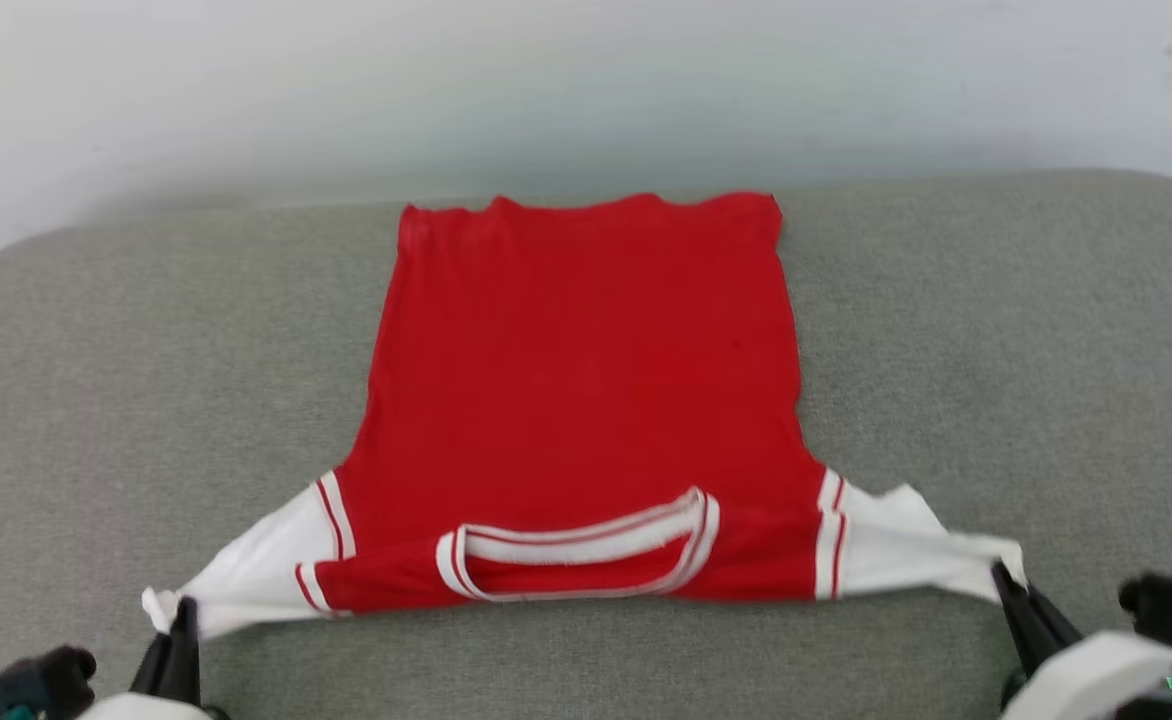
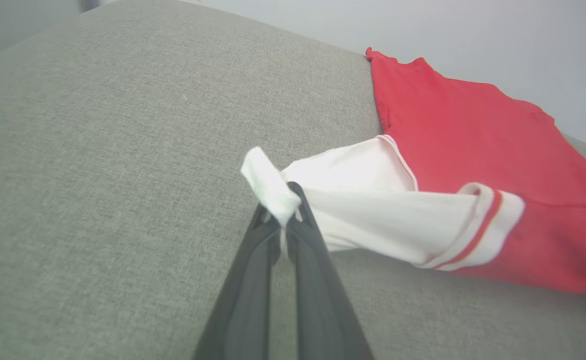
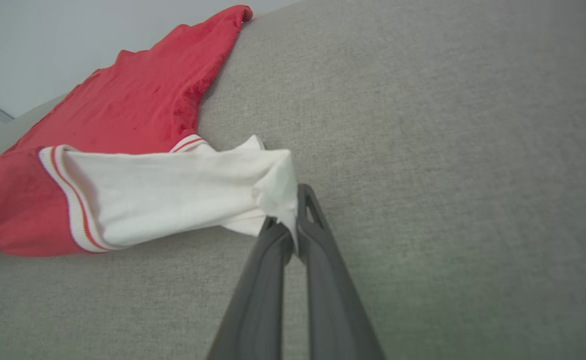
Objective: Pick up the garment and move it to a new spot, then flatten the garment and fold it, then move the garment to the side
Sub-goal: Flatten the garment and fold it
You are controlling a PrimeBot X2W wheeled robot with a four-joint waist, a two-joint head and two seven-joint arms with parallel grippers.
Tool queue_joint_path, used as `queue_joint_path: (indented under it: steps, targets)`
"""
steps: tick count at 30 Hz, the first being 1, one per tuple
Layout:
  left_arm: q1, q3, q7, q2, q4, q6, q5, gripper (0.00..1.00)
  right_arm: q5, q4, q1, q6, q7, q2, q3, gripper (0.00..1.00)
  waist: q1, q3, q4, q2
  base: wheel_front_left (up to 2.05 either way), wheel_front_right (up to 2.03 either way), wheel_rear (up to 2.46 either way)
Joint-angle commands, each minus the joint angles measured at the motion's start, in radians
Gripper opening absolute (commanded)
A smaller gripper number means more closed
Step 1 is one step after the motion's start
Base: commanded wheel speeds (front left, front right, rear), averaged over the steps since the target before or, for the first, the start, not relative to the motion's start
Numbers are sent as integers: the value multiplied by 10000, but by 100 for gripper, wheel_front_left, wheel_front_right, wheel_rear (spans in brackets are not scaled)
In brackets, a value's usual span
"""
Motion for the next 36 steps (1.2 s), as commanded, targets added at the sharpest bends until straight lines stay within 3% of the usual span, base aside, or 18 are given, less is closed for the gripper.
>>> queue_joint_path:
  steps: [1, 6, 11, 12, 13, 14, 16, 17, 22, 27, 32, 36]
  targets:
    - [472, 70, 64, 64, -359, 212, -32, 0, -186, -376, 640, -17, 153, 154, -446, 0, 4, -215, 172, 0, 0, 0, 0]
    - [1397, -16, 335, 173, -1242, 533, 19, 0, -636, -1268, 2003, -17, 607, 811, -1273, 0, 4, -325, 302, 0, 0, 0, 0]
    - [1687, -259, 497, 233, -1867, 671, 232, 0, -1018, -1910, 2521, -16, 781, 1138, -1325, 0, 4, -247, 392, 0, 0, 0, 0]
    - [1652, -320, 526, 235, -1956, 692, 289, 0, -1042, -1996, 2533, -16, 799, 1181, -1310, 7, 4, -210, 425, 0, 0, 0, 0]
    - [1575, -380, 550, 259, -2048, 694, 359, 0, -1091, -2052, 2523, -16, 819, 1202, -1288, 23, 4, -177, 461, 0, 0, 0, 0]
    - [1575, -380, 550, 259, -2048, 694, 359, 0, -1091, -2052, 2523, -16, 819, 1202, -1288, 23, 4, -177, 461, 0, 0, 0, 0]
    - [1415, -493, 588, 263, -2225, 704, 469, 0, -1079, -2186, 2443, -14, 866, 1192, -1183, 60, 4, -122, 556, 0, 0, 0, 0]
    - [1333, -538, 563, 261, -2331, 697, 520, 0, -951, -2260, 2351, -13, 904, 1193, -1107, 100, 4, -67, 603, 0, 0, 0, 0]
    - [1006, -819, 531, 195, -2802, 727, 791, 0, -843, -2446, 1364, -11, 555, 773, -1191, 100, 4, 367, 880, 0, 0, 0, 0]
    - [471, -1041, 432, 151, -3334, 756, 1112, 0, -953, -1936, -750, -11, 633, 281, -1678, 100, 4, 1196, 1273, 0, 0, 0, 0]
    - [-226, -1301, 245, -15, -3816, 669, 1423, 0, -1036, -835, -3489, -11, 1489, -395, -1911, 100, 4, 2285, 1814, 0, 0, 0, 0]
    - [-785, -1545, 98, -246, -3998, 547, 1626, 0, -1048, 201, -5662, -11, 2903, -890, -1835, 100, 4, 3032, 2293, 0, 0, 0, 0]
